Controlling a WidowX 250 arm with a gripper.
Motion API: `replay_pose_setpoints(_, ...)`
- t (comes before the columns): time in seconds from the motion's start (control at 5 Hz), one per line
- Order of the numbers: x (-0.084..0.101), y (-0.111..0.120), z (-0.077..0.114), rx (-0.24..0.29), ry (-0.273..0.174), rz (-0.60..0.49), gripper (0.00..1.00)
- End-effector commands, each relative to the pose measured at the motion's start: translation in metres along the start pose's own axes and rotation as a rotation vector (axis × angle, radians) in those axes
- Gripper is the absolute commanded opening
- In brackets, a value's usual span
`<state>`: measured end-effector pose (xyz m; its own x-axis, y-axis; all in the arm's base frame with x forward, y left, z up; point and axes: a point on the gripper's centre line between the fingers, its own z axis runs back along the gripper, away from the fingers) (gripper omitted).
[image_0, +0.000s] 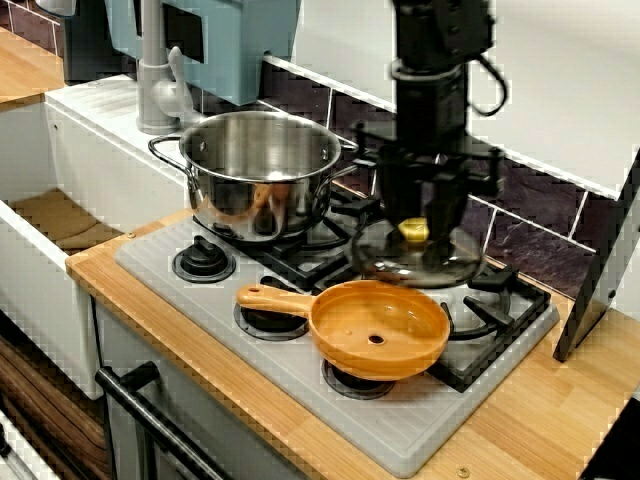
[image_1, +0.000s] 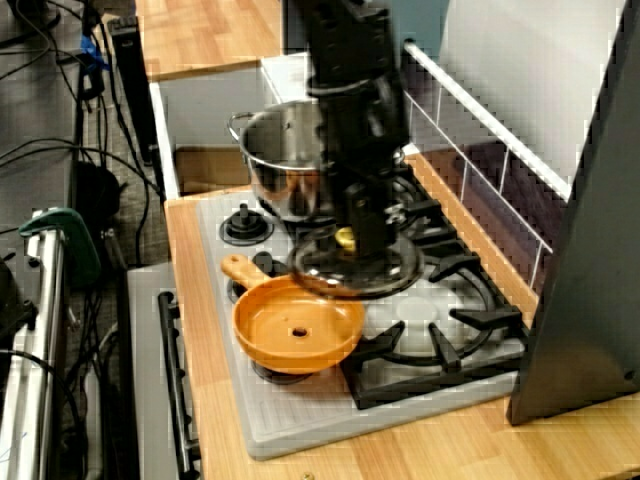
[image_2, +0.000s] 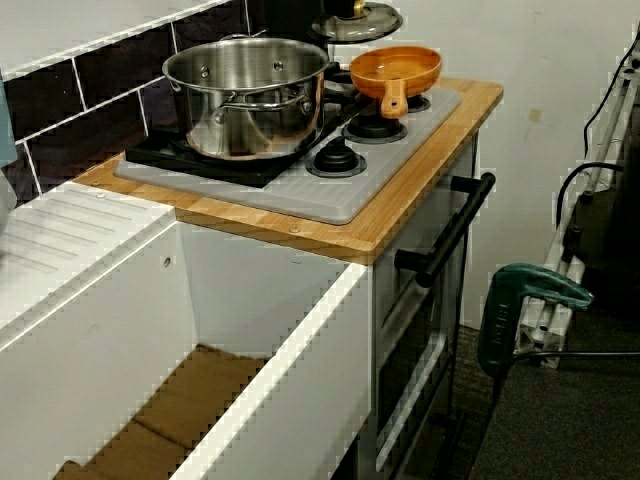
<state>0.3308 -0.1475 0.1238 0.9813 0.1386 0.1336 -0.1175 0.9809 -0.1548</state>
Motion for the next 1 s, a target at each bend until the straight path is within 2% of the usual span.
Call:
replay_pose_setpoints(0.0,0.045,-0.003,0.018,-0.006,-0.094,0.031,0.0)
replay_pose_setpoints(0.4,0.059,0.005,-0.005,0.035,-0.124,0.048,0.0)
replay_pose_setpoints(0.6,0.06,0.006,-0.02,0.066,-0.114,0.052,0.0)
replay_pose_setpoints(0.8,0.058,0.005,-0.025,0.075,-0.106,0.058,0.37)
